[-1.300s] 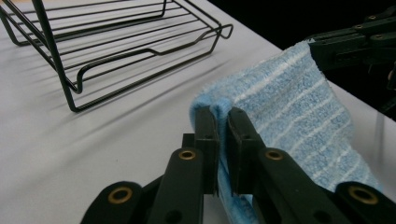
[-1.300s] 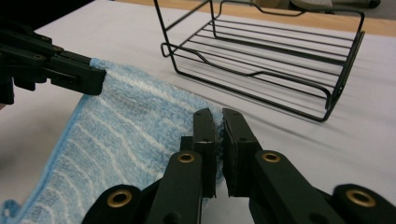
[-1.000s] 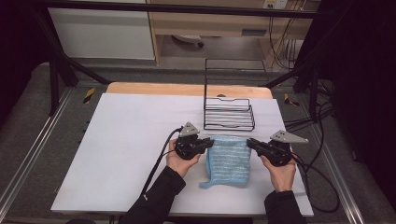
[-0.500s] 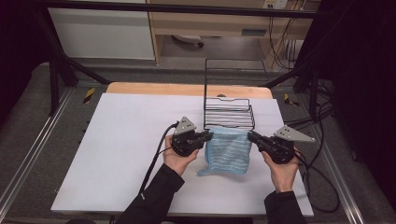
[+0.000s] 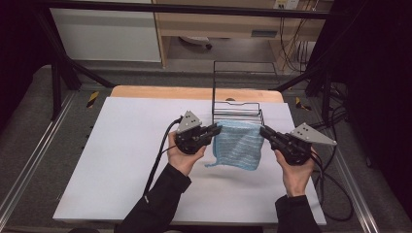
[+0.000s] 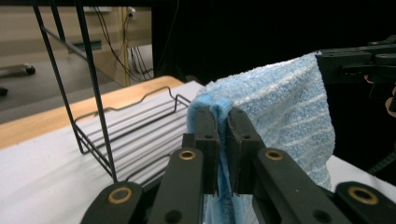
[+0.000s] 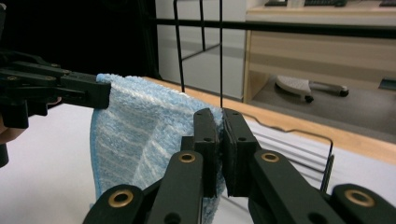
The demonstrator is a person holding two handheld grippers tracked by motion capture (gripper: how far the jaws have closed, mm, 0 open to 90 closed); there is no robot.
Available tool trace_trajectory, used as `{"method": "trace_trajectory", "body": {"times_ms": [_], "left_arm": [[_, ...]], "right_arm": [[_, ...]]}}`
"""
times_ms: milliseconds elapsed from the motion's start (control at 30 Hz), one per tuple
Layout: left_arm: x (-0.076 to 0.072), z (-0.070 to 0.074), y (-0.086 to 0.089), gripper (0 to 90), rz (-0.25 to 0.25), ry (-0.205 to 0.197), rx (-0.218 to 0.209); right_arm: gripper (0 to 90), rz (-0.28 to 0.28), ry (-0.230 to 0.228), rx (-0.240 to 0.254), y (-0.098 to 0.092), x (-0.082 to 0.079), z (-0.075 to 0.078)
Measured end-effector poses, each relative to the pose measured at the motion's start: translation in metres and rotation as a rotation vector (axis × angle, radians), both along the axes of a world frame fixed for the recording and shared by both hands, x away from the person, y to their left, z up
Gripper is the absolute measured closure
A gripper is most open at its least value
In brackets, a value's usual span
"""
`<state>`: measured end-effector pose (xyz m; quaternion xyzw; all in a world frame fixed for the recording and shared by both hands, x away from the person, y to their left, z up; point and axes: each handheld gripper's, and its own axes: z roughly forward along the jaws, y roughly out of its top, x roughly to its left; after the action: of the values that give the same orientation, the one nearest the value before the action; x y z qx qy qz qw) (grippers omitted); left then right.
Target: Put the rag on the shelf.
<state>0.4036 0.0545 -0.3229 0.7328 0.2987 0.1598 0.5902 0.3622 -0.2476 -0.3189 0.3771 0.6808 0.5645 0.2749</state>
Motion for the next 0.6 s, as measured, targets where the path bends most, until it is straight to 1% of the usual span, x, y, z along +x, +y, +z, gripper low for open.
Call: {"method": "trace_trajectory", "body": {"times_ms": [267,433,600], "left_arm": [[0.003,0.025,-0.002,84.2,0.017,-0.056,-0.031],[0.007,0.039,-0.002,84.3,0.028,-0.087,-0.042],[0.009,0.049,-0.002,84.3,0.037,-0.107,-0.060]], "right_arm": [[85.9,-0.030,-0.070,0.017,0.001,0.002,0.023],[86.0,-0.037,-0.103,0.025,0.002,0.005,0.036],[86.0,-0.045,-0.132,0.024,0.004,0.007,0.048]]}}
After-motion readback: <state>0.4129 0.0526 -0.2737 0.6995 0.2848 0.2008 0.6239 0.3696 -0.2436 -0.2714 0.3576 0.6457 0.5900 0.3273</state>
